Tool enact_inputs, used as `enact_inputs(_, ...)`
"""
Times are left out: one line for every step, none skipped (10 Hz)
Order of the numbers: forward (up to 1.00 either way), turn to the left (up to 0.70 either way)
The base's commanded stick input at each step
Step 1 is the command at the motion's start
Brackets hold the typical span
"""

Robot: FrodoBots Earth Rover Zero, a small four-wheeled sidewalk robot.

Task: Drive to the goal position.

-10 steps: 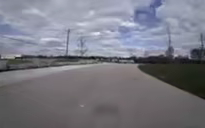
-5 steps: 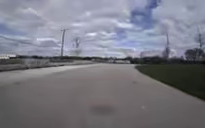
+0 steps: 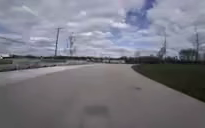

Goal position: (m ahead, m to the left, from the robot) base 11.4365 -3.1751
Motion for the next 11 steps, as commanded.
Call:
enact_inputs(1.0,-0.02)
enact_inputs(1.0,-0.03)
enact_inputs(1.0,-0.38)
enact_inputs(1.0,-0.37)
enact_inputs(1.0,-0.12)
enact_inputs(1.0,0.0)
enact_inputs(1.0,0.0)
enact_inputs(1.0,0.0)
enact_inputs(1.0,0.0)
enact_inputs(1.0,0.0)
enact_inputs(1.0,0.0)
